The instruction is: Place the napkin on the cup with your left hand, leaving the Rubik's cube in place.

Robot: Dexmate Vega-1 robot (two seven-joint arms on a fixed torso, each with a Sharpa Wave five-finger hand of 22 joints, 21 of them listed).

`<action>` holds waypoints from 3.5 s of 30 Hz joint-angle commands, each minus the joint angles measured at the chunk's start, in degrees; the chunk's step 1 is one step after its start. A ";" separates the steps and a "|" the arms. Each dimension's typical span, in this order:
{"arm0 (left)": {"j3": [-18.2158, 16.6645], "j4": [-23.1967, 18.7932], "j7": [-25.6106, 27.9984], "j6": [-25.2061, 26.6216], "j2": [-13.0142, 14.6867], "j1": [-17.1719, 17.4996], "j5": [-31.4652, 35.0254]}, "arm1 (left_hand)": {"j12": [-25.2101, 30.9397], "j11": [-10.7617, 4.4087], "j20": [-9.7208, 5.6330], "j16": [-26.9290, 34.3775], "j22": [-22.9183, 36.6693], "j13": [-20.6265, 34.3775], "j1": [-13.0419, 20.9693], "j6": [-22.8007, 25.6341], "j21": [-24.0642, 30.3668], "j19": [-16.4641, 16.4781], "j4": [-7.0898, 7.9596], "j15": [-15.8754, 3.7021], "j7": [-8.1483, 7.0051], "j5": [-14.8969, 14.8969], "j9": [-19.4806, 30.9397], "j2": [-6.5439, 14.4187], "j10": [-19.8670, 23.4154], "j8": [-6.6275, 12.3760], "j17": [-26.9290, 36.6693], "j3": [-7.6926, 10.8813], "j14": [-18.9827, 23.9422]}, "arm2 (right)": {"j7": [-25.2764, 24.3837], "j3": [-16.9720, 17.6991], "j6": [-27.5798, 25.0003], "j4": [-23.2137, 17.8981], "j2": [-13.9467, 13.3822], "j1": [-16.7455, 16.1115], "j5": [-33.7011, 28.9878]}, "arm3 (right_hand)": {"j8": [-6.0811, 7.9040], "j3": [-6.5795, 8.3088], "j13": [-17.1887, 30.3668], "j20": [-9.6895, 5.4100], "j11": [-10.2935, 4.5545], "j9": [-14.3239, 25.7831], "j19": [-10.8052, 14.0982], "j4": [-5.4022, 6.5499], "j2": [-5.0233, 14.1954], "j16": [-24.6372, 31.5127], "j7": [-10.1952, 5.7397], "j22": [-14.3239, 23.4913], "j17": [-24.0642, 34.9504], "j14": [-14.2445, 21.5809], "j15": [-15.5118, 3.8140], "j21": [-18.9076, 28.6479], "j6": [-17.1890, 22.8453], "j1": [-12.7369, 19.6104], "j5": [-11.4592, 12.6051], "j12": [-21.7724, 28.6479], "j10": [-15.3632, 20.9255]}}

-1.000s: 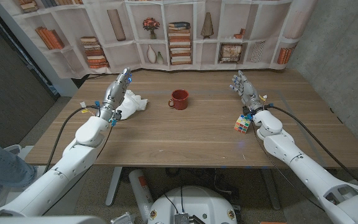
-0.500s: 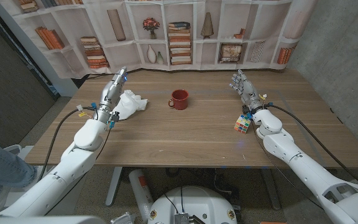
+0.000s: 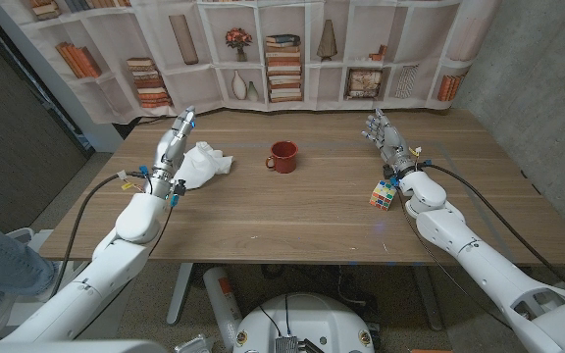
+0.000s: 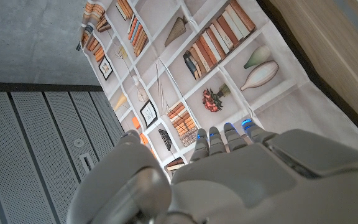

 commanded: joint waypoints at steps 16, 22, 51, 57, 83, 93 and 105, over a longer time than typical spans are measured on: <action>-4.01 -3.14 12.71 2.59 -0.48 4.20 13.74 | 0.91 -0.76 -1.61 0.48 0.15 0.15 1.36 3.44 0.86 2.70 -0.74 -0.73 -0.68 1.26 0.19 -0.05 3.27 0.91 0.21 -0.27 2.80 | -0.56 0.11 -0.37 -1.13 -0.50 -0.83 -0.17 | 0.22 -0.09 0.33 -0.84 0.00 0.24 0.75 -0.45 0.44 0.27 0.09 0.33 0.30 0.70 -0.25 -0.76 0.68 0.26 -0.02 0.02 0.74; -4.28 -3.65 15.68 3.40 -0.86 4.46 17.53 | 0.96 -1.06 -1.65 0.49 0.16 0.15 1.57 4.27 0.91 3.20 -0.86 -0.85 -0.70 1.53 0.19 -0.07 3.95 1.04 0.21 -0.36 3.37 | -0.58 0.13 -0.19 -1.08 -0.46 -0.88 -0.21 | 0.20 -0.13 0.33 -0.81 -0.18 0.24 0.81 -0.49 0.47 0.24 0.06 0.33 0.30 0.69 -0.23 -0.94 0.68 0.26 -0.05 0.00 0.76; -5.69 -8.01 23.87 10.88 0.28 6.31 27.81 | 0.53 -2.03 -1.48 0.17 0.23 0.17 3.02 6.38 0.67 4.02 -0.88 -1.54 -1.60 2.81 0.21 3.02 5.31 0.97 0.27 0.89 4.67 | 0.62 -0.21 0.69 1.13 0.65 0.46 0.10 | 0.18 -0.23 0.33 -0.78 0.02 0.24 1.11 -0.65 0.62 0.19 0.08 0.35 0.31 0.75 -0.17 -1.60 0.83 0.25 -0.13 -0.01 0.99; -5.39 -8.17 25.24 12.18 0.58 6.31 29.57 | 0.51 -2.30 -1.42 0.18 0.23 0.18 3.16 6.68 0.57 4.00 -0.96 -1.69 -1.75 2.96 0.21 3.07 5.64 0.94 0.27 0.88 5.03 | 0.87 -0.34 0.73 1.50 0.79 0.71 0.11 | 0.18 -0.27 0.33 -0.77 0.01 0.25 1.17 -0.67 0.64 0.19 0.03 0.36 0.31 0.79 -0.21 -1.75 0.87 0.23 -0.16 -0.02 1.01; -5.60 -11.44 32.05 18.30 2.92 8.39 36.62 | 0.41 -2.64 -1.35 0.05 0.24 0.19 3.67 8.13 0.33 4.23 -1.24 -2.17 -2.02 3.53 0.21 3.18 6.82 0.96 0.25 0.81 5.86 | 0.14 -0.42 0.46 0.40 0.57 0.31 -0.32 | 0.15 -0.40 0.34 -0.74 -0.05 0.25 1.44 -0.84 0.72 0.14 0.06 0.38 0.31 0.82 -0.17 -2.37 0.95 0.21 -0.23 -0.09 1.03; -5.90 -14.20 31.88 23.12 4.13 9.48 38.40 | 0.29 -2.72 -1.31 0.01 0.24 0.19 3.92 8.73 0.30 4.46 -1.38 -2.35 -2.11 3.77 0.20 3.26 7.05 0.99 0.25 0.83 6.20 | 0.29 -0.38 0.53 0.53 0.55 0.42 -0.28 | 0.15 -0.44 0.34 -0.73 0.01 0.25 1.51 -0.89 0.74 0.12 0.11 0.39 0.30 0.80 -0.21 -2.57 0.99 0.21 -0.25 -0.10 1.07; -5.72 -17.01 30.74 28.45 5.84 10.07 40.11 | 0.14 -2.66 -0.93 -0.05 0.22 0.19 4.37 8.81 0.22 4.62 -1.67 -2.39 -2.17 4.04 0.21 3.22 7.25 0.80 0.23 0.86 6.51 | 0.26 -0.08 1.39 0.76 0.73 -0.02 -0.07 | 0.14 -0.49 0.34 -0.75 -0.03 0.25 1.60 -0.95 0.81 0.09 0.12 0.39 0.31 0.77 -0.25 -2.85 1.03 0.20 -0.26 -0.15 1.01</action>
